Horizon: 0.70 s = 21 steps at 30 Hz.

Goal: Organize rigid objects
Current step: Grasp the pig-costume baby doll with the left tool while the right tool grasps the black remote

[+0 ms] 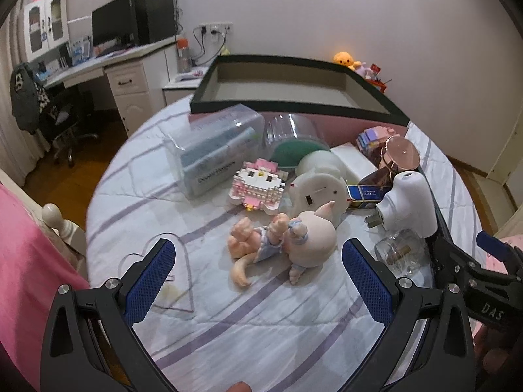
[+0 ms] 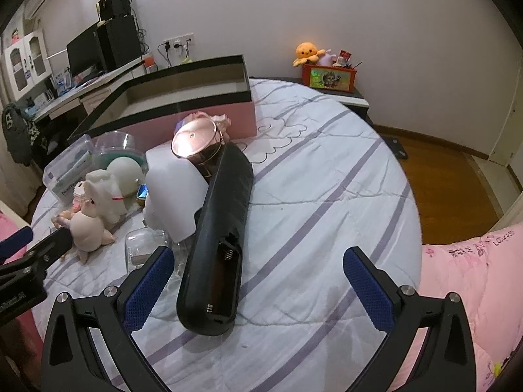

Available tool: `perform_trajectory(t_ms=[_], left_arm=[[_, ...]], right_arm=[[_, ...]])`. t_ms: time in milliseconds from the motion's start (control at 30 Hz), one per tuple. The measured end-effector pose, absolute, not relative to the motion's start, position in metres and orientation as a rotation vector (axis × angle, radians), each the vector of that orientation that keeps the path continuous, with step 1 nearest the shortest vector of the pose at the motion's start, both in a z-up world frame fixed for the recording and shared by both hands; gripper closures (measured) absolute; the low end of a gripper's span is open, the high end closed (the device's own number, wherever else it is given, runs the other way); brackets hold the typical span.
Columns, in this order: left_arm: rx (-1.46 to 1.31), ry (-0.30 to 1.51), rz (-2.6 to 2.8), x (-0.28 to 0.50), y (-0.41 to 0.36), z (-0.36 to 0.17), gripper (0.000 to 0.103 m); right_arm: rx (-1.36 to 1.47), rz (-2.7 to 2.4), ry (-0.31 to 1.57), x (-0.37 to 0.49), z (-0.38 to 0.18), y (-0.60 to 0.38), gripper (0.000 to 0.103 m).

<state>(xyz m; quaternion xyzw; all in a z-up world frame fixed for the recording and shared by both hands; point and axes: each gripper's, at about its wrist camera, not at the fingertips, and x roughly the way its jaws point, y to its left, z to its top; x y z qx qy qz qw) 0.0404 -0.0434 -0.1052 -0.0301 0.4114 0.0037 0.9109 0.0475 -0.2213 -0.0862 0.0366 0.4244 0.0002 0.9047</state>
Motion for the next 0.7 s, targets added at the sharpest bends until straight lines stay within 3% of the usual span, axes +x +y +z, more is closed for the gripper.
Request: perform_trajectory(t_ms=[233, 367, 533, 600, 700], left_arm=[[-0.028, 0.891, 0.022, 0.061, -0.055, -0.123, 0.000], [-0.032, 0.919, 0.015, 0.068, -0.057, -0.131, 0.000], [-0.059, 0.915, -0.026, 0.073, -0.054, -0.131, 0.008], [-0.050, 0.908, -0.052, 0.074, -0.057, -0.129, 0.019], [-0.040, 0.904, -0.072, 0.073, -0.062, -0.130, 0.020]], right_arm=[[0.040, 0.010, 0.902, 0.063, -0.095, -0.221, 0.005], [0.023, 0.033, 0.914, 0.070, -0.098, -0.220, 0.030], [0.017, 0.046, 0.926, 0.076, -0.106, -0.222, 0.035], [0.029, 0.055, 0.917, 0.078, -0.104, -0.224, 0.050], [0.041, 0.080, 0.911, 0.078, -0.099, -0.227, 0.068]])
